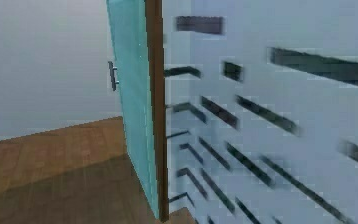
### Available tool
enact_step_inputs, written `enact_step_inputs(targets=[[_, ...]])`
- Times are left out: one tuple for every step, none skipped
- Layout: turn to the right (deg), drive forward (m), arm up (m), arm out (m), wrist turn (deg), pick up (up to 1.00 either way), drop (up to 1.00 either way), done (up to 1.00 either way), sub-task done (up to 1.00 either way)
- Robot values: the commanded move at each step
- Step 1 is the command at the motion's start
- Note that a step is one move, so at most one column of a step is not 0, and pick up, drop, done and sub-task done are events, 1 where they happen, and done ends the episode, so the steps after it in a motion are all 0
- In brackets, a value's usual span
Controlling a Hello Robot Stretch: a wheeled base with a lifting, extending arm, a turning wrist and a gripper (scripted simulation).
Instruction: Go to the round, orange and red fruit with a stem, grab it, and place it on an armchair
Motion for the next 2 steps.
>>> enact_step_inputs(targets=[[-6.0, 0.00, 0.00, 0.00, 0.0, 0.00, 0.00, 0.00, 0.00], [0.0, 0.45, 0.00, 0.00, 0.0, 0.00, 0.00, 0.00, 0.00]])
